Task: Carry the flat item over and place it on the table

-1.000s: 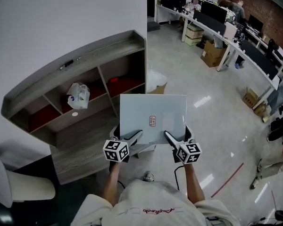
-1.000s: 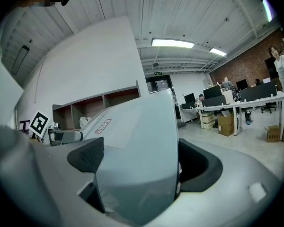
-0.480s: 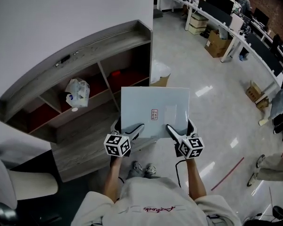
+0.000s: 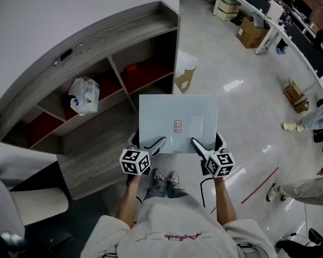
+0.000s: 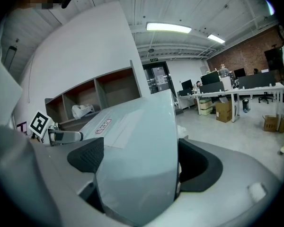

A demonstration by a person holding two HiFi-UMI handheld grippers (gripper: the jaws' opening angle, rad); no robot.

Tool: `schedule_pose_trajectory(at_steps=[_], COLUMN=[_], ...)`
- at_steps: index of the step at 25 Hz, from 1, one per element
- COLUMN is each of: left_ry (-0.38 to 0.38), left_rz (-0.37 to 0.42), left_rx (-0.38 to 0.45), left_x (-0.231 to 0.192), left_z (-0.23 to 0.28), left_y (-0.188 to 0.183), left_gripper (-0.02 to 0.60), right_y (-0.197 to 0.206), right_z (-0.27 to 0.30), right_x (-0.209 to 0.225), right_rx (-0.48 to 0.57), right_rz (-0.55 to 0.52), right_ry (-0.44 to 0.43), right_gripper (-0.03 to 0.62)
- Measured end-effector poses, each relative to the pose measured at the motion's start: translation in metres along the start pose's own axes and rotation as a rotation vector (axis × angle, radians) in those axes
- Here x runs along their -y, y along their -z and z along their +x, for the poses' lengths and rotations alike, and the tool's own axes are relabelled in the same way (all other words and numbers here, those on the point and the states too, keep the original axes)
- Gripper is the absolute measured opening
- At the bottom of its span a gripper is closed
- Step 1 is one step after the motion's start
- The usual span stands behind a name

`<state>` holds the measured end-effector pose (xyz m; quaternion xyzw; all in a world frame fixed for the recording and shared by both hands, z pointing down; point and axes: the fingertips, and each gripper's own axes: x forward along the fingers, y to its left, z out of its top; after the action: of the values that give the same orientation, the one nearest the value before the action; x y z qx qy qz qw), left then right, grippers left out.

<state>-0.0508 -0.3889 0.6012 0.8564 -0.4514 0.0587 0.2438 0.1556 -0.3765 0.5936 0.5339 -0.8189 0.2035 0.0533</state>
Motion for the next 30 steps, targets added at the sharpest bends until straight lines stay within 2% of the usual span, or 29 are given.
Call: schedule_pose_trajectory(at_steps=[15,30], left_ry=[-0.044,-0.05], left_rz=[-0.11,-0.172], left_rx=[-0.192,-0.277], left_x=[-0.039,-0.065], left_z=[0.007,0.025], left_y=[0.103,0.151], left_gripper=[0.534,0.534], right_y=[0.109,0.159], right_z=[0.02,0.041], right_x=[0.009,0.021], right_rx=[-0.196,-0.295], right_rz=[0.11,0.153], right_ry=[0.015,0.034], right_gripper=[0.506,0.505])
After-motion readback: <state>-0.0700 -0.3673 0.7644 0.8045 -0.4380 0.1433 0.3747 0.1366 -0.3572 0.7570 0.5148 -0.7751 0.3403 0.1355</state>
